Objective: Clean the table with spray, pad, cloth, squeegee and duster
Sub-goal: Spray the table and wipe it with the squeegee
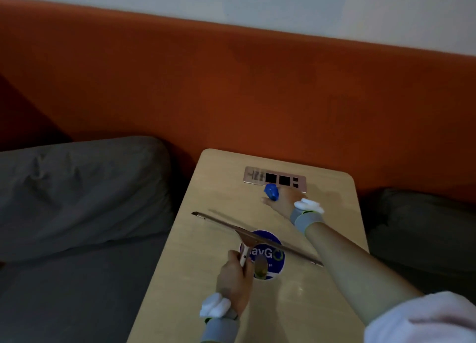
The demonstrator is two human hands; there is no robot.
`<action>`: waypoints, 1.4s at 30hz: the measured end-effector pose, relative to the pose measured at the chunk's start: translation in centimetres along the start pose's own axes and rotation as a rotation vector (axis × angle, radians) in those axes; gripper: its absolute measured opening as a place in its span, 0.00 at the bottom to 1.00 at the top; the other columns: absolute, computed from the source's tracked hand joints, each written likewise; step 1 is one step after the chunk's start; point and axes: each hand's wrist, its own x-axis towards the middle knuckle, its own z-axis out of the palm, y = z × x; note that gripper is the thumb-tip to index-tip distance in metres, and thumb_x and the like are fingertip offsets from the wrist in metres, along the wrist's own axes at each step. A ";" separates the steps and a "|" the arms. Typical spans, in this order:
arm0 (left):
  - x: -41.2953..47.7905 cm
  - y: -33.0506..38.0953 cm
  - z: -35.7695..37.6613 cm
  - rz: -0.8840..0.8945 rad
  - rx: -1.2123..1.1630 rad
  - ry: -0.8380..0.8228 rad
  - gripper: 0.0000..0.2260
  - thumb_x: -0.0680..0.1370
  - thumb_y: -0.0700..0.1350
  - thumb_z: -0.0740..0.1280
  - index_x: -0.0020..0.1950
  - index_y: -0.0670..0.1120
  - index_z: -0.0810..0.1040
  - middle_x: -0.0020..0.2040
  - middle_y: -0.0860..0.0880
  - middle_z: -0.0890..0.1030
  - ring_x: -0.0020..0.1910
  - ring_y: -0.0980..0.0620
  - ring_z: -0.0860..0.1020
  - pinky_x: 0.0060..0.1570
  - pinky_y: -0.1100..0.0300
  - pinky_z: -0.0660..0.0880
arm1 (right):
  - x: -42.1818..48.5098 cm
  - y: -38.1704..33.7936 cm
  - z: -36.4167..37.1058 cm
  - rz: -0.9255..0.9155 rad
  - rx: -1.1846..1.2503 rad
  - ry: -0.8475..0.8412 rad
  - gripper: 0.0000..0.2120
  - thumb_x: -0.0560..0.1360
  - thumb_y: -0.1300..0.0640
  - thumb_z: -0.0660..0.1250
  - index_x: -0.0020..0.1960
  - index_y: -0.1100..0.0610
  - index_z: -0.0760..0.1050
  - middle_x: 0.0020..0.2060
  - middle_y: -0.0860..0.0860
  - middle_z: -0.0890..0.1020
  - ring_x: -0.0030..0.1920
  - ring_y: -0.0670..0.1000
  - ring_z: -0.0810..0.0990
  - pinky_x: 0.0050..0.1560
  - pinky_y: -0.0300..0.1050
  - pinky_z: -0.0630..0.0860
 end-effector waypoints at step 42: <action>-0.4 3.4 -2.1 -0.055 0.401 0.010 0.15 0.81 0.50 0.56 0.58 0.39 0.69 0.55 0.38 0.80 0.52 0.37 0.79 0.46 0.52 0.73 | -16.4 5.2 6.0 0.265 0.194 0.135 0.10 0.75 0.45 0.66 0.47 0.51 0.70 0.38 0.51 0.78 0.37 0.58 0.77 0.38 0.44 0.71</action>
